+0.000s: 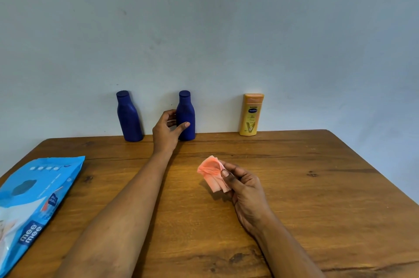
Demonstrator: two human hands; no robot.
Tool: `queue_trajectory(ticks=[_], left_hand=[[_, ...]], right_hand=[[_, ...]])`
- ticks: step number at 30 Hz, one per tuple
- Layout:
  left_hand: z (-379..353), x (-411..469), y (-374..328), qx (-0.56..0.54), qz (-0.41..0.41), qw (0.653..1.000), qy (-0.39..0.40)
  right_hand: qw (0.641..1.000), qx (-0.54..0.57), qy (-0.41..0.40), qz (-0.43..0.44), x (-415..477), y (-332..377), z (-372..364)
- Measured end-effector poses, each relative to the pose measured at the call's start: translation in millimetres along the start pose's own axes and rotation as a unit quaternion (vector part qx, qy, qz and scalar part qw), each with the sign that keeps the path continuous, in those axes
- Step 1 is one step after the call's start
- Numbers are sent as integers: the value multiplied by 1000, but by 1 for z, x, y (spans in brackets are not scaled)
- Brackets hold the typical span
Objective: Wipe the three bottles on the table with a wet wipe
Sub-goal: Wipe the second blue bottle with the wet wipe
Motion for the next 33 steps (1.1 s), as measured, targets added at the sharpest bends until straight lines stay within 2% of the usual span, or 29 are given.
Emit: queue_trajectory(ticks=[11,14,17,19,21,23,30,33], left_hand=[[2,-1,2,7,11,1000,-10],[7,-14,-4,7,21,999,-33],[13,-43,-20,9,-36,995,-96],[12,-60,-34,24,-98,989,-104],[1,-66,-51,25,-132,988,-77],[-16,-59,-73,4,-127,991,-44],[-105,-7,-125,20,-40,997,70],[-133,8,-131,31,-15,996,81]], right_hand=[[1000,-2,-6,0,-2,2,-1],[1000,-6,-17,6,-6,4,-3],[999,-5,-44,11,-17,9,0],[997,-19,-68,15,-28,15,9],[996,-26,-86,25,-42,24,24],[993,-32,-102,43,-55,36,43],[990,-18,-112,79,-56,55,84],[992,-36,-90,80,-49,56,88]])
Point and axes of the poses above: each hand's wrist, its own x-axis towards the middle knuckle, its own z-axis out of the back of the hand, y = z × x, the point moved 3 cm from there along x, towards the middle knuckle, and after that the axes turned 12 degrees about y, right-handed, at the moved point
